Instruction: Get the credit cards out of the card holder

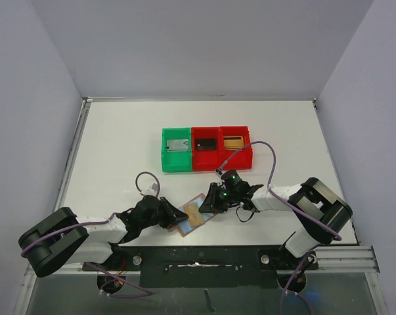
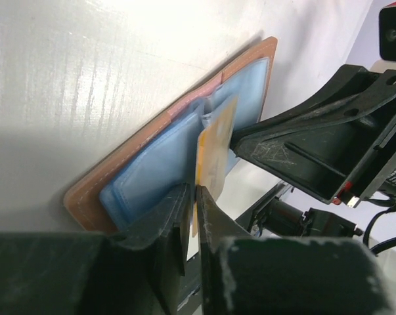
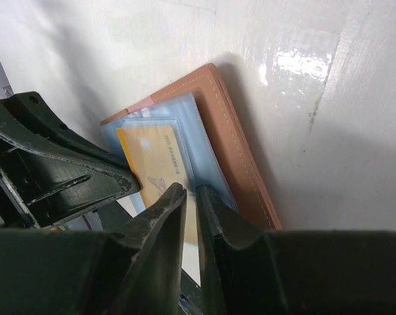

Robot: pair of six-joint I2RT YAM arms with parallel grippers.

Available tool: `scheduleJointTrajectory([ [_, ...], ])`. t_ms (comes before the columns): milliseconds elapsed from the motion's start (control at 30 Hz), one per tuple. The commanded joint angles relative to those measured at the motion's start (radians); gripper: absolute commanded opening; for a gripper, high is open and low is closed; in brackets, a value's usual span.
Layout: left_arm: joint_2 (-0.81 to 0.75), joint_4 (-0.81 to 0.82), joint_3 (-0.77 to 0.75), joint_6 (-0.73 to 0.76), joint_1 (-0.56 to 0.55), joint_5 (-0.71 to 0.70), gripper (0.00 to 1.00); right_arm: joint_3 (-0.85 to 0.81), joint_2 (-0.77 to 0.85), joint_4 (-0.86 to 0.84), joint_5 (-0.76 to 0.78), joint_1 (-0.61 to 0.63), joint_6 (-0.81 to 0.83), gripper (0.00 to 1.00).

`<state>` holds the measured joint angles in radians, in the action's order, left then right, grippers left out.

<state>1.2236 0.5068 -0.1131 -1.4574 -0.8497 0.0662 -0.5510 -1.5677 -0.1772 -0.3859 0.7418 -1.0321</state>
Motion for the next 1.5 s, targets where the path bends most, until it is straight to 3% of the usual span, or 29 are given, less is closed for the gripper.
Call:
scheduleJointTrajectory([
  [0, 0.034, 0.096, -0.017, 0.004, -0.002, 0.020, 0.04, 0.034, -0.032, 0.090, 0.078, -0.009, 0.033, 0.17],
  [33, 0.037, 0.097, -0.017, 0.002, -0.001, 0.022, 0.00, 0.034, -0.032, 0.090, 0.079, -0.009, 0.033, 0.17],
  [567, -0.185, -0.103, 0.045, -0.007, 0.000, -0.045, 0.00, 0.031, -0.025, 0.096, 0.082, -0.013, 0.040, 0.16],
  [933, -0.122, -0.053, 0.009, 0.014, 0.000, -0.025, 0.00, -0.070, 0.103, 0.185, 0.113, 0.021, 0.134, 0.25],
  [1233, -0.110, -0.040, -0.002, 0.015, 0.001, -0.021, 0.00, -0.103, 0.042, 0.077, 0.034, 0.083, 0.145, 0.25],
  [1467, -0.108, -0.045, -0.002, 0.015, 0.001, -0.018, 0.00, -0.144, 0.045, 0.170, 0.108, 0.097, 0.155, 0.25],
])
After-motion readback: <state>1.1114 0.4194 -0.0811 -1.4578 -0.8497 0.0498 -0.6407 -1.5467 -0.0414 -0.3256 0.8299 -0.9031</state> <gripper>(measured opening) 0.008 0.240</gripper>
